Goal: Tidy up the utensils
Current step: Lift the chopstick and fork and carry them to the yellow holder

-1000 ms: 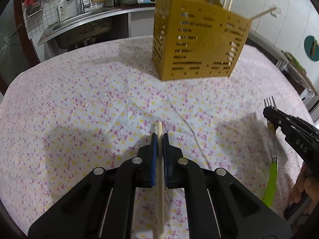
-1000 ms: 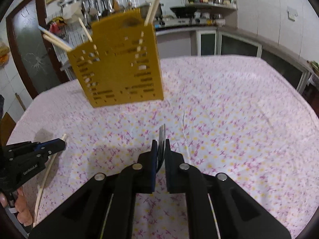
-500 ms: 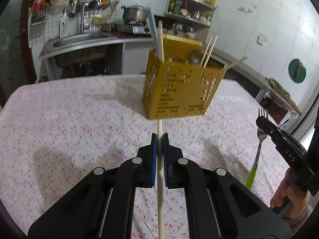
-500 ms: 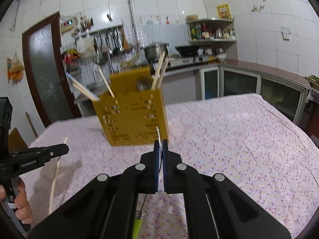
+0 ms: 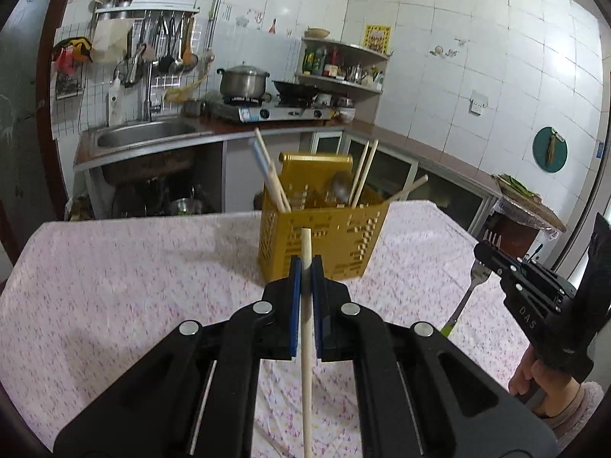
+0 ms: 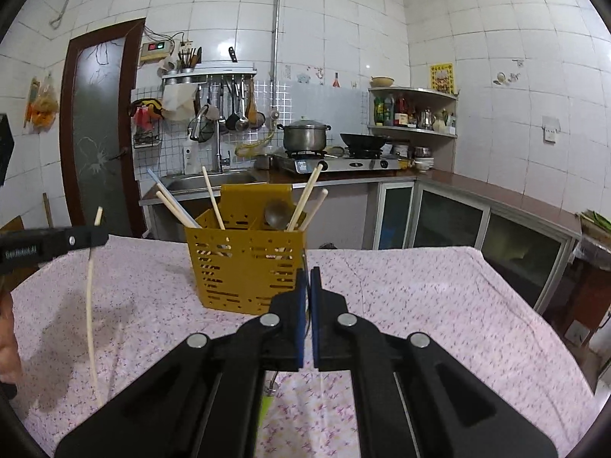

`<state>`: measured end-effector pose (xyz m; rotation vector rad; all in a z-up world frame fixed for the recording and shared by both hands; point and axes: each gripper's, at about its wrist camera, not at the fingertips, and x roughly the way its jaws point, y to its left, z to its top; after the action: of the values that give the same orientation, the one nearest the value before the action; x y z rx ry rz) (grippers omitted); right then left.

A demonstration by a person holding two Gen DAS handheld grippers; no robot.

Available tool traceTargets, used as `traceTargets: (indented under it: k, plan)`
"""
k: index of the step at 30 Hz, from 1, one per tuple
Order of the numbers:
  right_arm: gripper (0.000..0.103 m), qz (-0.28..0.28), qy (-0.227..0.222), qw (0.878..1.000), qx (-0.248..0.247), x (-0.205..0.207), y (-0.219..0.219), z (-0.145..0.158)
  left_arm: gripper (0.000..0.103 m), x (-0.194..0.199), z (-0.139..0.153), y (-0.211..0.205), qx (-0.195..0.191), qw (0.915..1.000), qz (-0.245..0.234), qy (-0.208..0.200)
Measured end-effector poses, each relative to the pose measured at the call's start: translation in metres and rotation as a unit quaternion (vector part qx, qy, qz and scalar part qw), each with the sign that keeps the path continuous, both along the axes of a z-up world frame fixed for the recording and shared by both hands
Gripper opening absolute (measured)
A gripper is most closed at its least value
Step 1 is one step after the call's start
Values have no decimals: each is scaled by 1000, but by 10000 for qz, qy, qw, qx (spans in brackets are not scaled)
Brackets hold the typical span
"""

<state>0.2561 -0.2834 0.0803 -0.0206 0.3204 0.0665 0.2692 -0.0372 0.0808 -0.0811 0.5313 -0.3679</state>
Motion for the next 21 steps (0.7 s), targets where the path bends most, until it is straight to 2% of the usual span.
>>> traceTargets:
  k: [8,11,18,21]
  plan:
    - [2,51,-156,9995,-282,11,1,26,4,12,30,-17,143,9992,-71,-367]
    - [2,109,-197,9997,-138,20,-4,45,4,21,46,-25,157,9985,-48,-523]
    - [1,-100,-689,9965,-460,52,-2,112,4,59,113,-39,37,9922,166,-1239]
    - [1,-214,-756,9954,-546,74,0,136,4,83,134,-45,6,9895,286,-1418]
